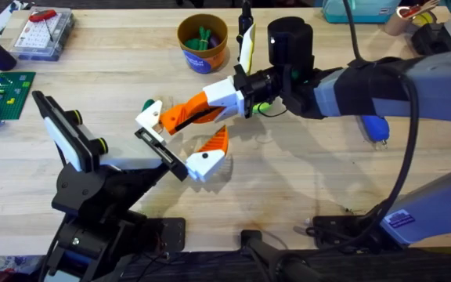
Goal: Pick up the gripper from the table and insert it into the empty holder that is missing its gripper. Then pick up a screw, insert it into the mounting hole, and use the screwdriver to tighten it. Finally, clean up the table by picking up the vegetable and placing it into the bucket.
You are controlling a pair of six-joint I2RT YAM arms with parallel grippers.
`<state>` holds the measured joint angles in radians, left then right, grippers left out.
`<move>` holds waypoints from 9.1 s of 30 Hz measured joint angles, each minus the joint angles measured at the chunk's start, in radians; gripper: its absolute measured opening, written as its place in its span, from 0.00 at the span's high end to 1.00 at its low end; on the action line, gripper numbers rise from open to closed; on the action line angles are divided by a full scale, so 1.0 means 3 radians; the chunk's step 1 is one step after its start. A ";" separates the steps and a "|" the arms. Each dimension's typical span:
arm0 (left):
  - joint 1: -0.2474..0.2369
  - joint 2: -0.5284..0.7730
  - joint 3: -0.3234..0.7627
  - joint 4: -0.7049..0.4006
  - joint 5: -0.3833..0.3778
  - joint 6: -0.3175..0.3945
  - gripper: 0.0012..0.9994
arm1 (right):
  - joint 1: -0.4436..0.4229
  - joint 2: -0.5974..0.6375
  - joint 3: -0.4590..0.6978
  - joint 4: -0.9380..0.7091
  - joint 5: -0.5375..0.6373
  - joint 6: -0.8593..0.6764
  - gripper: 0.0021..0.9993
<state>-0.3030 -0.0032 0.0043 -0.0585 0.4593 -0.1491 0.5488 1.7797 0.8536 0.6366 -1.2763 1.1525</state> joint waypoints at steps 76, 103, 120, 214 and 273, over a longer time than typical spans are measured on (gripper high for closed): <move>0.0000 0.0010 0.0008 0.0000 0.0491 0.0231 0.01 | -0.0143 0.0304 0.0305 -0.0079 -0.0753 -0.0298 0.98; 0.0015 0.0010 0.0008 0.0000 0.0474 0.0275 0.01 | -0.0051 0.0452 0.0550 -0.0091 -0.0617 -0.0048 0.98; 0.0028 0.0010 0.0011 -0.0002 0.0346 0.0295 0.01 | 0.0033 0.0452 0.0603 -0.0103 -0.0395 -0.0049 0.98; -0.0008 0.0010 0.0013 -0.0017 0.0677 0.0244 0.01 | -0.0325 0.0452 0.0706 -0.0214 -0.0652 -0.0050 0.00; -0.0008 0.0010 0.0013 -0.0017 0.0679 0.0233 0.01 | -0.0222 -0.0124 -0.0342 0.0406 0.0065 -0.0019 0.01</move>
<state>-0.3054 -0.0002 0.0082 -0.0635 0.6628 -0.0792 0.4821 1.7426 0.7511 0.7583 -1.2569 1.1469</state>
